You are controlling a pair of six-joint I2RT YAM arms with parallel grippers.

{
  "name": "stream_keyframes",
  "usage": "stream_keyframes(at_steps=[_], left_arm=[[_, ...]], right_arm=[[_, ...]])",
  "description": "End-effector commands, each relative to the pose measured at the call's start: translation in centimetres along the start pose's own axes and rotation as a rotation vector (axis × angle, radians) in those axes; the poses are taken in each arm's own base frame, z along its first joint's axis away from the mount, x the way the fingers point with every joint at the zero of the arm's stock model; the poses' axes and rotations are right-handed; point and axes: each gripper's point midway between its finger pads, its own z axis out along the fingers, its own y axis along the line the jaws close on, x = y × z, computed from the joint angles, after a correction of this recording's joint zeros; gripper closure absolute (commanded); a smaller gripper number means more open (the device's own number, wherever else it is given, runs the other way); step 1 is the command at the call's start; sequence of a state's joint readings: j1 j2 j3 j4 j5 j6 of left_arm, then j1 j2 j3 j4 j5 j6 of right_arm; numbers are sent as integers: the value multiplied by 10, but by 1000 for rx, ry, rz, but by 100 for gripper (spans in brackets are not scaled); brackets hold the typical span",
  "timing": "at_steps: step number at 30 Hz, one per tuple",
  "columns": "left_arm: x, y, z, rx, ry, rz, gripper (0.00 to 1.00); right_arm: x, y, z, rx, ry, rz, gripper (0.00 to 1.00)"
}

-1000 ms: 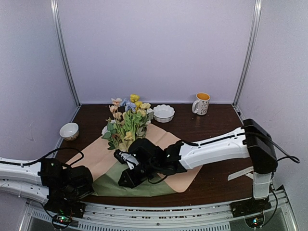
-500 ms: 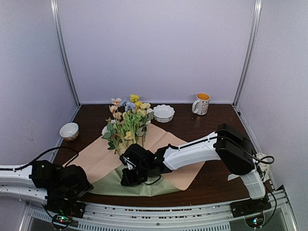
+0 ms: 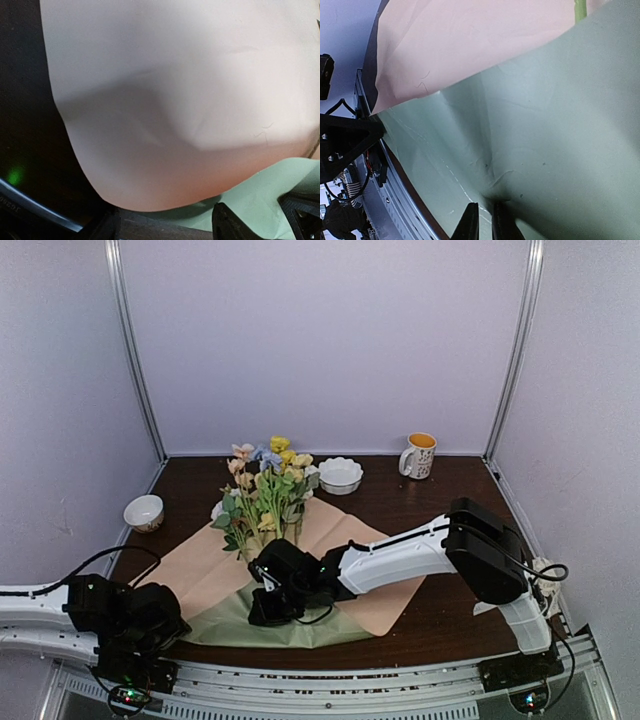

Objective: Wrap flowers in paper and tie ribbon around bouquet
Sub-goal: Unfold the fold line on the 1/4-folded wrapping paper.

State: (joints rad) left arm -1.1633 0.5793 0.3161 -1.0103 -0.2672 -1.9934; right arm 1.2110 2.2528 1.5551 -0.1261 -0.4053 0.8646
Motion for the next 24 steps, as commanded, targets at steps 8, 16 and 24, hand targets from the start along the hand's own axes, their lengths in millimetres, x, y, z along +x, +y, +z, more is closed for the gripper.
stream_keyframes(at_steps=[8,16,24], left_arm=[[-23,9,6,-341,-40,239,39],[-15,-8,9,-241,-10,173,36],[-8,-8,13,-318,26,161,31]], right_arm=[[-8,5,-11,-20,-50,3,88],[-9,7,-10,-30,-56,13,88],[-9,8,-10,-31,-58,13,88]])
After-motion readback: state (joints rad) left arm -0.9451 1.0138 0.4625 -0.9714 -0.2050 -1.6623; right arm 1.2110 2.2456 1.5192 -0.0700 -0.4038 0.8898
